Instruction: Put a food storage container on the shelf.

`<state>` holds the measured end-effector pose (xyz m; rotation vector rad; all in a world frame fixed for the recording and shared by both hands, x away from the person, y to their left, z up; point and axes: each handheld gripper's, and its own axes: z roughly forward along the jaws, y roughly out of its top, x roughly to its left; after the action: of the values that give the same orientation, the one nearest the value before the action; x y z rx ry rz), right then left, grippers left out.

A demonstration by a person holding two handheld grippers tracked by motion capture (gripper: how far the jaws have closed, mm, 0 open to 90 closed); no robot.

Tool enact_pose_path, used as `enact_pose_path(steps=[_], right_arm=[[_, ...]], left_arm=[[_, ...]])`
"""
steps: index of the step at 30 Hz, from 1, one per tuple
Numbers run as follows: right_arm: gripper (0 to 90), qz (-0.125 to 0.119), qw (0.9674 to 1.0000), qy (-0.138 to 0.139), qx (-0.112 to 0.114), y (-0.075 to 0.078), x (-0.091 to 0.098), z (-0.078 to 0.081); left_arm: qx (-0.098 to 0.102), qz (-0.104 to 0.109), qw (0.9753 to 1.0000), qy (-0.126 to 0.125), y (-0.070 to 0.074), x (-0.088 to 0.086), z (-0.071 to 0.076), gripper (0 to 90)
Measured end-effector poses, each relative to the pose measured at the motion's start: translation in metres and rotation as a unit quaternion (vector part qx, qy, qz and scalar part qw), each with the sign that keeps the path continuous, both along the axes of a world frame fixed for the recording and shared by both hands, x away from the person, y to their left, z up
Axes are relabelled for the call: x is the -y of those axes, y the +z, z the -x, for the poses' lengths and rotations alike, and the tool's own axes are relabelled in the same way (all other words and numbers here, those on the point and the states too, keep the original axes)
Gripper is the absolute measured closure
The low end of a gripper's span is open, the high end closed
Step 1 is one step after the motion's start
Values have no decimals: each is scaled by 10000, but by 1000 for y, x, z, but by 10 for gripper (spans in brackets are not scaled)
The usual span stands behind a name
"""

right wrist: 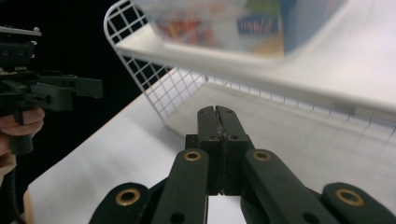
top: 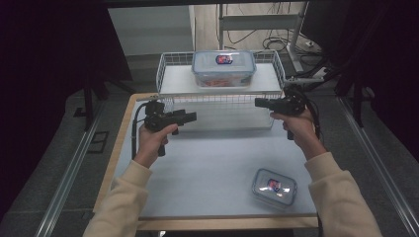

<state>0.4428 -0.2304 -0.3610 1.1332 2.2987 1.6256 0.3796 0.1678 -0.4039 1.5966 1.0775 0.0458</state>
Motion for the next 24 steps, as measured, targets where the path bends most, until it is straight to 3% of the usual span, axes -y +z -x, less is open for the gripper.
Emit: enact_pose_path(steps=[9,19,24], right_arm=[[890,-104,9998,132,-121,-31,19,32],[889,166,9997,91,-147,-64,35,64],[889,105,9994,184,-272,-78,38,72]], left_arm=[[-65,-34,10000,-68,-31,1,25,333],[-144,-267,9995,-66,-56,-2,43,328],[-253,-364,9989,-140,-67,3,49,326]])
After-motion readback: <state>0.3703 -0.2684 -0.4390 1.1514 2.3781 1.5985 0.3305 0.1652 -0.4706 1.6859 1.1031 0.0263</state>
